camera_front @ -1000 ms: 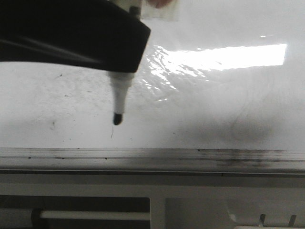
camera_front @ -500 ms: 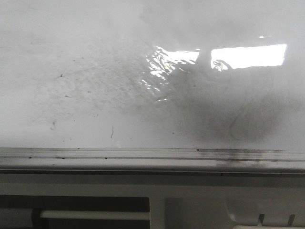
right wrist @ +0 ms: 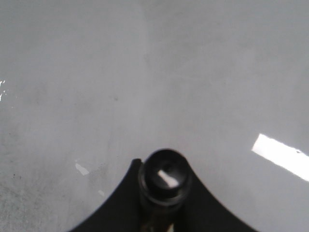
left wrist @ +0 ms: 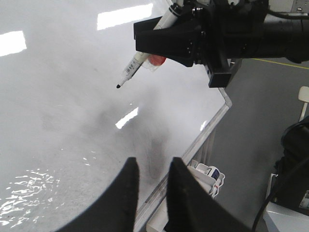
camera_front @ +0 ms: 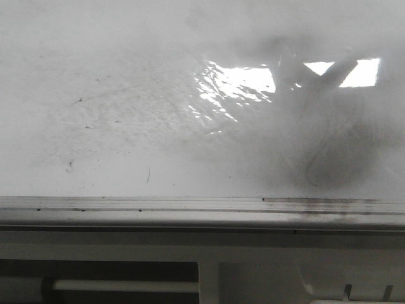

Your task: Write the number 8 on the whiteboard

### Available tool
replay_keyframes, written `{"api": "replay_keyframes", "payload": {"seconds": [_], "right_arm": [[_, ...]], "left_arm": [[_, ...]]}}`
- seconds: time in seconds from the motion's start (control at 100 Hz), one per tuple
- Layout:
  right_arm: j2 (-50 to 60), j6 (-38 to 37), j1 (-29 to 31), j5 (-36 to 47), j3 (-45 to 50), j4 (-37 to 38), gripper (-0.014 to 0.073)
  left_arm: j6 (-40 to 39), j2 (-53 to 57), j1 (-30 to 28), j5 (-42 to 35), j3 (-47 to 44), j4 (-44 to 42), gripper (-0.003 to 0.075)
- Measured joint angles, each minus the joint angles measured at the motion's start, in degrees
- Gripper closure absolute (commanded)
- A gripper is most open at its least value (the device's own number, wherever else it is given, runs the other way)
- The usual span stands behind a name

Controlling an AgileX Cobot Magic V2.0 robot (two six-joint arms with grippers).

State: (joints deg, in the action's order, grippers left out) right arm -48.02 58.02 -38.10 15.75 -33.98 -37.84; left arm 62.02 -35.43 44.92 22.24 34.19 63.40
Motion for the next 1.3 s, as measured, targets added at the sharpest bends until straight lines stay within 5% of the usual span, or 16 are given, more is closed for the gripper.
{"api": "replay_keyframes", "payload": {"seconds": [0.6, 0.93, 1.3], "right_arm": [[-10.31, -0.23, -0.22, 8.74, -0.15, -0.45, 0.0665], [-9.53, 0.68, -0.09, 0.74, -0.58, 0.17, 0.0664], [0.2, 2.3, 7.71, -6.47, 6.64, -6.2, 0.0655]], "left_arm": [[0.0, 0.0, 0.0, 0.73, -1.15, -0.08, 0.0741], [0.0, 0.0, 0.0, 0.95, -1.15, -0.08, 0.0741], [0.0, 0.0, 0.0, 1.14, -1.15, -0.08, 0.0741]]}}
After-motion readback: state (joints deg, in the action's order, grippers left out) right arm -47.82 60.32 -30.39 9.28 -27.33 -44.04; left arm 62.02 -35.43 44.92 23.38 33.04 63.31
